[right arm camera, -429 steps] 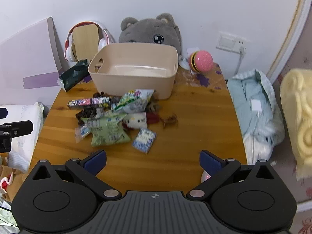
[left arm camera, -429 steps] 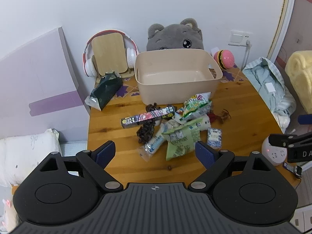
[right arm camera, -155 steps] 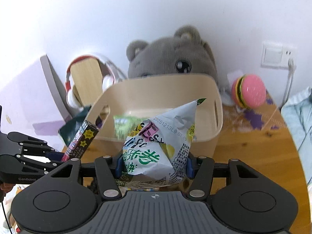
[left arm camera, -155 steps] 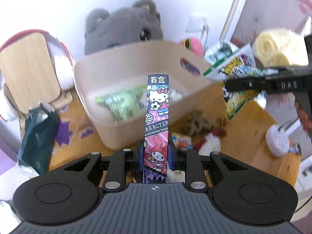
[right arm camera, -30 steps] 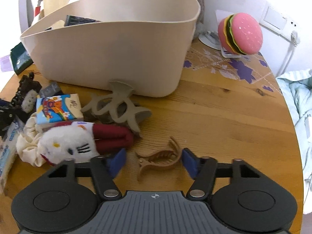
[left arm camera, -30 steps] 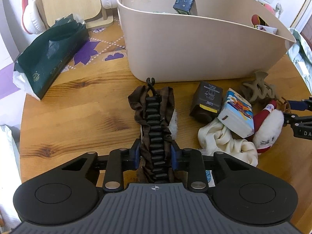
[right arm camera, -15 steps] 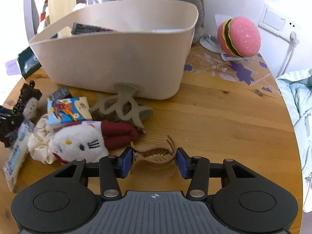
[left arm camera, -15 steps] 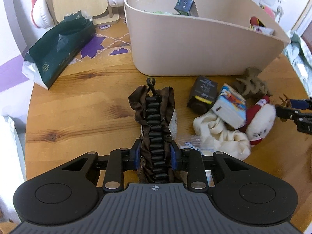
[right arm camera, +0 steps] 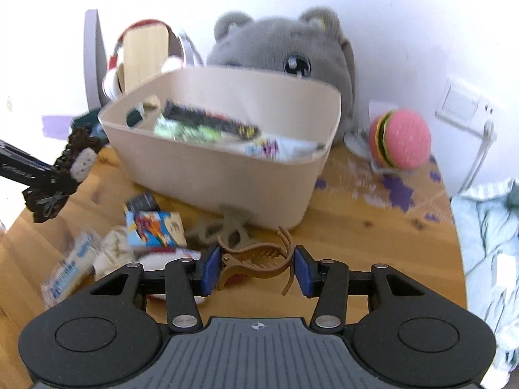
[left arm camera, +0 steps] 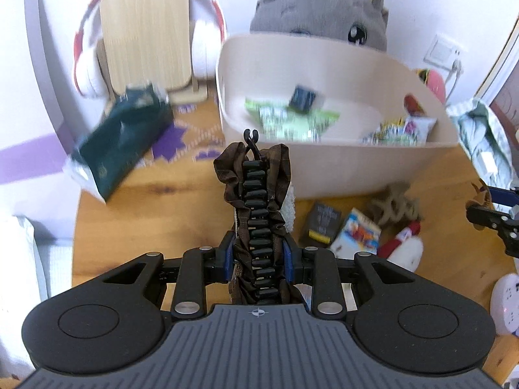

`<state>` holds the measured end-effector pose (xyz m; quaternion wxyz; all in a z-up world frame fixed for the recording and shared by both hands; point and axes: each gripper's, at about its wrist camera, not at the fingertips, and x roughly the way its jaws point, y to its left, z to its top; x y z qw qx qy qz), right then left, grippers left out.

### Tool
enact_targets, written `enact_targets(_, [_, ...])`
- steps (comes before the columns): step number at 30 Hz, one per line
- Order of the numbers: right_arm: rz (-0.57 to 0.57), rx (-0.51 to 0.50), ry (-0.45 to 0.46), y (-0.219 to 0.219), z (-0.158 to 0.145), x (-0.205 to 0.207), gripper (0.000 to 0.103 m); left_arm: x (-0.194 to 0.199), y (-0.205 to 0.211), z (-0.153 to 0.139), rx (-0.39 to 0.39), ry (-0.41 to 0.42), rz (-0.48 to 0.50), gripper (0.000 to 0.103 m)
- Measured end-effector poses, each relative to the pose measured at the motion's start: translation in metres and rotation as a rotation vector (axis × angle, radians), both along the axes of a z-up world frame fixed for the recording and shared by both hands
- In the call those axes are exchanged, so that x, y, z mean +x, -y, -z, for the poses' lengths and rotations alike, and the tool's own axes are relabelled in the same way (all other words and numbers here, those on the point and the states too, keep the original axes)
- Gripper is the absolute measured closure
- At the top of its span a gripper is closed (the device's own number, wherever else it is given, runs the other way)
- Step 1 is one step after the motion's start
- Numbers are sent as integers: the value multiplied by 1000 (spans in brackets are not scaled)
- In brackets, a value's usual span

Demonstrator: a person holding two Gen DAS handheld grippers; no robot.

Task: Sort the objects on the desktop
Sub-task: 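Carry hair tie in left tool and hair clip in right tool into basket, release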

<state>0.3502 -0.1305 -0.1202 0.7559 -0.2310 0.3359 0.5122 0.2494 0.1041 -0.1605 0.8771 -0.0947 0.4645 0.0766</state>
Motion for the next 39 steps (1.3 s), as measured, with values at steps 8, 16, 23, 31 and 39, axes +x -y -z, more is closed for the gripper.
enact_targets(8, [-5, 106, 16, -3, -43, 4, 58, 8, -10, -41, 30, 103, -45, 74])
enact_targets(16, [-4, 193, 40, -31, -77, 15, 58, 45, -6, -70, 50, 180, -4, 74])
enact_targets(23, [-8, 230, 80, -63, -93, 39, 58, 91, 8, -76, 56, 205, 39, 74])
enact_targets(31, [4, 189, 88, -111, -81, 52, 58, 134, 20, -50, 70, 109, 79, 74])
enact_targets(39, [59, 88, 39, -139, -37, 60, 58, 154, 27, -15, 57, -19, 66, 74])
